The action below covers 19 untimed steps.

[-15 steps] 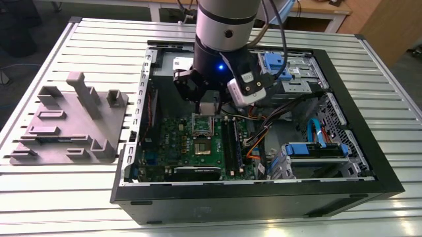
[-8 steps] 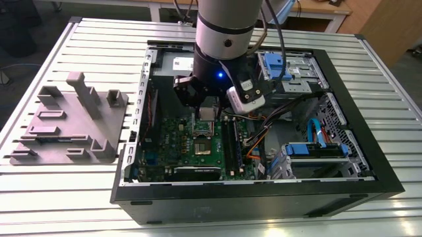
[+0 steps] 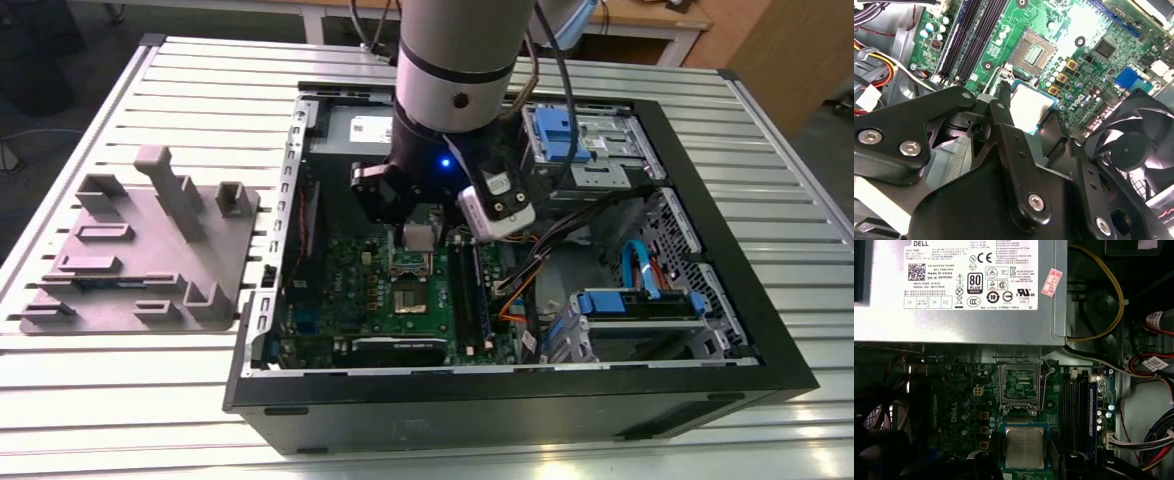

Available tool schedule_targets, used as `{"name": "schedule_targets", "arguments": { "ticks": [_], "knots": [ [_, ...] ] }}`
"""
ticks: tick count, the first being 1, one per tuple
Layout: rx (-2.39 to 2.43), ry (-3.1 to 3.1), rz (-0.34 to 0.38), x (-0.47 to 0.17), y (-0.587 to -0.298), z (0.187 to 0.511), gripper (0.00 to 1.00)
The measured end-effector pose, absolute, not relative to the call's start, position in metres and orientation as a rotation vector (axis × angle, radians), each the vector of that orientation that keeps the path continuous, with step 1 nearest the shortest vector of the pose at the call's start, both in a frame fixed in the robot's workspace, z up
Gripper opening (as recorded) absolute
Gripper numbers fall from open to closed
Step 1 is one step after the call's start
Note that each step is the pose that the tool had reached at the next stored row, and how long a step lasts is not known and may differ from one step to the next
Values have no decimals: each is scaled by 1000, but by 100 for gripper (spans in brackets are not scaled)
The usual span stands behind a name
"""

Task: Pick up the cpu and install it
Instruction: 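Place the cpu into insertion slot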

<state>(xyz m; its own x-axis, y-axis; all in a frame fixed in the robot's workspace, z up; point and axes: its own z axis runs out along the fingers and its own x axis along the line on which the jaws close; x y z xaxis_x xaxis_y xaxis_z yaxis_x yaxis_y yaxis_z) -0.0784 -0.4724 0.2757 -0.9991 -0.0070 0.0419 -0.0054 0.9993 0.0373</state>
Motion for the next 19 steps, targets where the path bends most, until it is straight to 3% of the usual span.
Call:
{"name": "schedule_targets", "arguments": {
  "ticks": [19],
  "knots": [
    [10, -3099, -57, -78, -476, 246, 47]
  ]
}}
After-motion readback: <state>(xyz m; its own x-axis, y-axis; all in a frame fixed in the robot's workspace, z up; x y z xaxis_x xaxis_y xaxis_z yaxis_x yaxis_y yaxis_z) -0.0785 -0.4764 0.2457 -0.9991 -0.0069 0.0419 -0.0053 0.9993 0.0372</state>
